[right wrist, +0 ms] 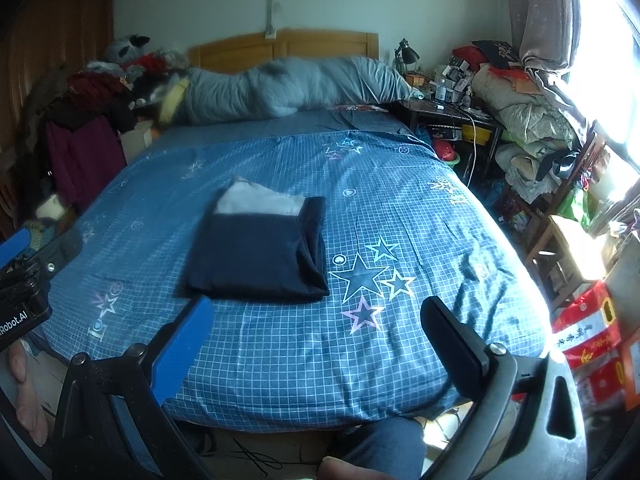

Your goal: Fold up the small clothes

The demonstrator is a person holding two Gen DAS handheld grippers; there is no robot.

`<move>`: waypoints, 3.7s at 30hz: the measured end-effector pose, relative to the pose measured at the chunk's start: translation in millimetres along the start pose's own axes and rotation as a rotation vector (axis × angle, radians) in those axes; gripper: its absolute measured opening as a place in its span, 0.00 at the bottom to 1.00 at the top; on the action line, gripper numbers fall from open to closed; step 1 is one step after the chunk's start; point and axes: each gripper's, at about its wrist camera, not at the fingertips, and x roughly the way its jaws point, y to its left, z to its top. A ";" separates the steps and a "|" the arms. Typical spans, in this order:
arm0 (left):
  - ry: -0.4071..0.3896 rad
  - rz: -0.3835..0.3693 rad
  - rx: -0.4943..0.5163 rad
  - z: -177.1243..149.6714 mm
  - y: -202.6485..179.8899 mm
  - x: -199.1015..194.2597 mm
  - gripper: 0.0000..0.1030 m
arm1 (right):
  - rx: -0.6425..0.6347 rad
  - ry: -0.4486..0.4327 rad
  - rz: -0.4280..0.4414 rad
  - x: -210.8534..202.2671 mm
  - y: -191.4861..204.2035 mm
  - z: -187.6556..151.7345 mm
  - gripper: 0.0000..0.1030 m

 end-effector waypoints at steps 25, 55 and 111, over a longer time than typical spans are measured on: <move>-0.004 -0.011 -0.020 16.7 1.1 3.9 1.00 | 0.025 -0.032 0.020 5.1 0.4 41.5 1.00; 0.007 -0.005 -0.017 11.5 1.3 8.1 1.00 | 0.030 -0.021 0.033 8.9 0.2 34.8 1.00; 0.018 0.005 -0.064 3.9 9.9 13.8 1.00 | 0.014 -0.013 0.107 18.1 9.1 33.2 1.00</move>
